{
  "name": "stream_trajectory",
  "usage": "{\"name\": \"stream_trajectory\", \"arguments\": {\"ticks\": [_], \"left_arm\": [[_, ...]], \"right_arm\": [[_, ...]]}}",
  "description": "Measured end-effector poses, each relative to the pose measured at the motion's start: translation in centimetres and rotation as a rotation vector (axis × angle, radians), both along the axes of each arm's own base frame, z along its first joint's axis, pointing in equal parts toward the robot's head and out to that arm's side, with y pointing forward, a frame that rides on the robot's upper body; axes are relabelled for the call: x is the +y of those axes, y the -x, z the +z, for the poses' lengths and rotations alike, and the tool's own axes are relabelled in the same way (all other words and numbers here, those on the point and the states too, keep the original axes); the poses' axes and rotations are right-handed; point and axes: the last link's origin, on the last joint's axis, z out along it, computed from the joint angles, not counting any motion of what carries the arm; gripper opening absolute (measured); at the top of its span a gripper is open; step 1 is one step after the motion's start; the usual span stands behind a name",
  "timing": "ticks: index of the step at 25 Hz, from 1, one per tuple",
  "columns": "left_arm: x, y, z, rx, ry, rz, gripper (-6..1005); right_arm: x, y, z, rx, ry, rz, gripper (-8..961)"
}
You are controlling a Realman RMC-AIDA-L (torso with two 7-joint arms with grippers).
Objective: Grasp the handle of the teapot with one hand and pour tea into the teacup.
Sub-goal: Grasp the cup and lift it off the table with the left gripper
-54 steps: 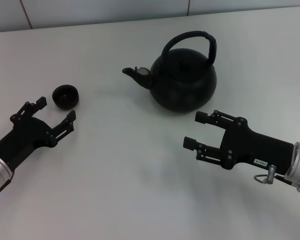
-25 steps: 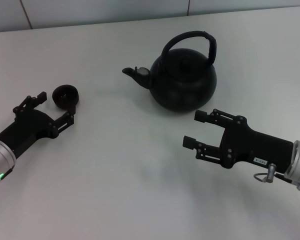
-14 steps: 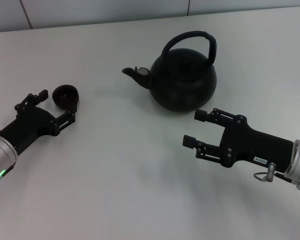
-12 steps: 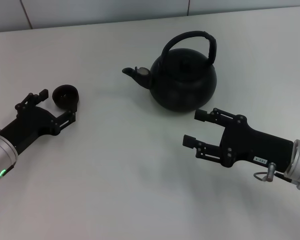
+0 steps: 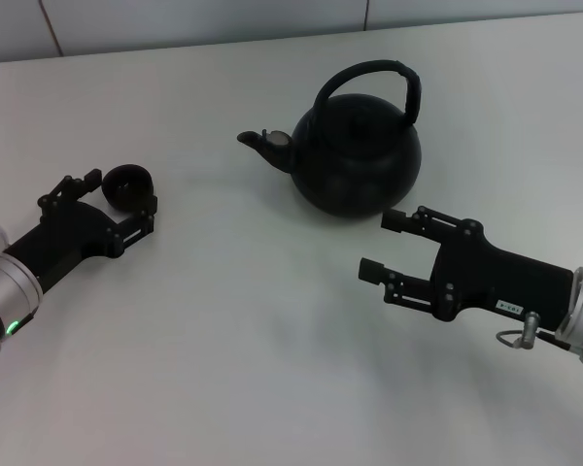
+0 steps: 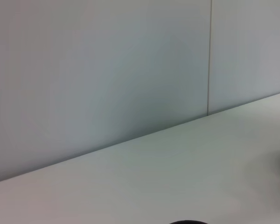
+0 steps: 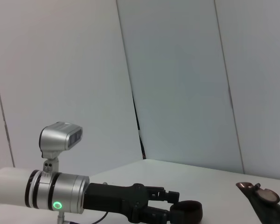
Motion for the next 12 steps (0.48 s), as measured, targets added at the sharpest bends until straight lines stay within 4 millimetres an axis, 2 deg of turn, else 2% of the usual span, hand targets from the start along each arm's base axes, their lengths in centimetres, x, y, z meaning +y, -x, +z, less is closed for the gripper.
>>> {"name": "stream_trajectory", "arguments": {"ticks": [12], "left_arm": [[0.16, -0.35, -0.28, -0.003, 0.011, -0.004, 844]], "right_arm": [[0.25, -0.11, 0.35, -0.007, -0.006, 0.003, 740]]}}
